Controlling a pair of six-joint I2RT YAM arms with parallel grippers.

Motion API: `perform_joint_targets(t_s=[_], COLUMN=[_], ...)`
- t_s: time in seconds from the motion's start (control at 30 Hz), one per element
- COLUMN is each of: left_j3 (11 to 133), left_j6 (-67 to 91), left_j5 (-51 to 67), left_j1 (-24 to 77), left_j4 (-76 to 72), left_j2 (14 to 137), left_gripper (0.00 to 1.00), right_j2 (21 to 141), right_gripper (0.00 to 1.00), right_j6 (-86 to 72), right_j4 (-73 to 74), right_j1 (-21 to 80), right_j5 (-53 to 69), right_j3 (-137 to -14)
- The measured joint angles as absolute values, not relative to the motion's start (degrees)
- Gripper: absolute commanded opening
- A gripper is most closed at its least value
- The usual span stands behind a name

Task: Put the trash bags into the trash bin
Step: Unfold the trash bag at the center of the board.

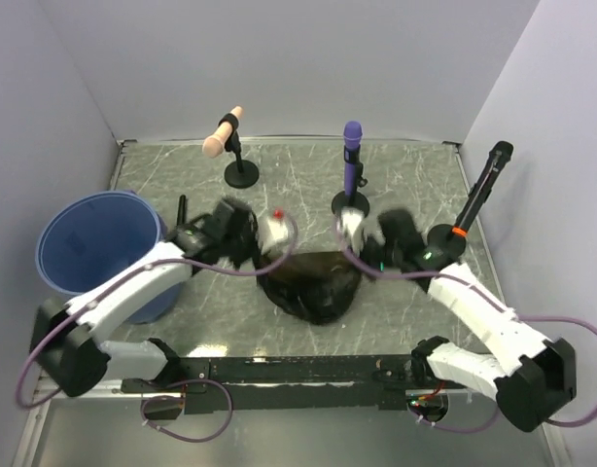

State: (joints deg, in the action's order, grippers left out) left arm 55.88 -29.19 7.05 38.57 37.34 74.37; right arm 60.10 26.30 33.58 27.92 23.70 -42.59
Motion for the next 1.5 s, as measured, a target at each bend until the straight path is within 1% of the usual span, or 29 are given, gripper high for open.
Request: perform_joint_targets(t_s=[0.07, 0.13, 0.17, 0.23, 0.3, 0.33, 0.37, 0.4, 0.43, 0.47, 0.5, 0.53, 0.6, 0.63, 0.7, 0.77, 0.83, 0.93, 1.0, 1.07, 1.13, 1.27, 1.5], left_j3=[63.2, 75.0, 83.6, 98.5, 113.6, 119.0, 121.9, 122.2, 120.3, 115.2, 113.0, 101.4, 88.4, 81.3, 72.4, 66.9, 63.0, 58.7, 59.3, 62.6, 68.4, 78.7, 80.3], left_j6=[-28.2, -28.6, -29.3, -30.6, -32.1, -33.1, -34.0, -34.9, -35.4, -36.1, -36.2, -37.0, -37.5, -37.9, -37.5, -35.3, -33.0, -28.8, -27.1, -25.8, -23.7, -18.1, -12.4], left_j5=[3.1, -2.0, -5.3, -10.0, -13.9, -15.5, -16.6, -17.0, -17.0, -16.1, -15.5, -13.2, -9.8, -7.8, -4.3, -1.0, 2.0, 1.9, 1.5, 1.4, 1.5, 1.2, 1.2], left_j1=[38.6, 38.6, 38.5, 37.9, 36.9, 36.3, 35.7, 35.4, 35.2, 35.1, 35.2, 35.3, 35.5, 35.5, 35.8, 36.2, 36.4, 36.5, 36.5, 36.5, 36.4, 36.2, 35.4], left_j4=[33.3, 29.1, 26.5, 22.2, 15.9, 12.3, 8.3, 4.6, -0.3, -6.6, -8.1, -14.2, -16.8, -15.4, -8.1, 2.2, 13.2, 24.1, 25.0, 24.3, 23.6, 23.2, 26.3], left_j2=[71.6, 73.4, 76.3, 82.7, 89.7, 92.1, 93.0, 92.7, 91.1, 87.7, 86.3, 78.8, 70.7, 66.3, 62.3, 63.7, 67.6, 70.9, 69.3, 67.7, 67.5, 69.9, 72.4], left_gripper=[0.01, 0.01, 0.01, 0.01, 0.01, 0.01, 0.02, 0.04, 0.04, 0.03, 0.01, 0.01, 0.01, 0.01, 0.01, 0.01, 0.01, 0.01, 0.01, 0.01, 0.01, 0.01, 0.01], right_j2=[61.4, 69.2, 73.2, 84.0, 92.1, 94.2, 94.7, 94.0, 92.0, 88.0, 85.0, 80.6, 74.4, 72.0, 67.6, 66.7, 66.6, 67.5, 66.6, 66.5, 67.0, 66.4, 66.7], right_gripper=[0.00, 0.00, 0.00, 0.00, 0.00, 0.00, 0.00, 0.00, 0.00, 0.00, 0.00, 0.00, 0.00, 0.00, 0.00, 0.00, 0.00, 0.00, 0.00, 0.00, 0.00, 0.00, 0.00], right_j6=[24.9, 23.4, 22.6, 20.8, 20.3, 20.4, 20.6, 20.8, 21.3, 22.0, 22.5, 23.0, 23.3, 23.6, 24.3, 24.5, 24.1, 22.5, 21.5, 19.9, 17.6, 14.9, 14.0], right_j4=[33.6, 31.1, 29.4, 26.6, 22.7, 19.8, 16.3, 13.0, 7.7, 1.0, -2.4, -6.5, -8.4, -7.3, -1.2, 6.3, 12.7, 22.4, 27.3, 28.4, 26.3, 20.9, 22.4], right_j1=[27.9, 27.1, 26.5, 24.5, 22.8, 22.1, 21.8, 21.5, 21.5, 21.9, 22.2, 22.7, 23.5, 24.0, 24.7, 25.2, 25.3, 25.2, 25.2, 25.2, 25.0, 24.2, 23.8], right_j5=[22.6, 19.9, 18.7, 15.6, 12.6, 11.2, 10.4, 10.0, 9.9, 10.0, 10.1, 10.1, 10.7, 11.0, 12.1, 14.8, 16.3, 16.6, 16.9, 17.1, 17.2, 16.4, 15.8], right_j3=[-54.1, -72.6, -80.6, -102.3, -119.7, -125.4, -127.9, -128.1, -125.8, -119.6, -115.2, -108.3, -98.5, -92.8, -84.1, -74.9, -66.1, -52.6, -51.4, -56.0, -62.2, -65.7, -65.2])
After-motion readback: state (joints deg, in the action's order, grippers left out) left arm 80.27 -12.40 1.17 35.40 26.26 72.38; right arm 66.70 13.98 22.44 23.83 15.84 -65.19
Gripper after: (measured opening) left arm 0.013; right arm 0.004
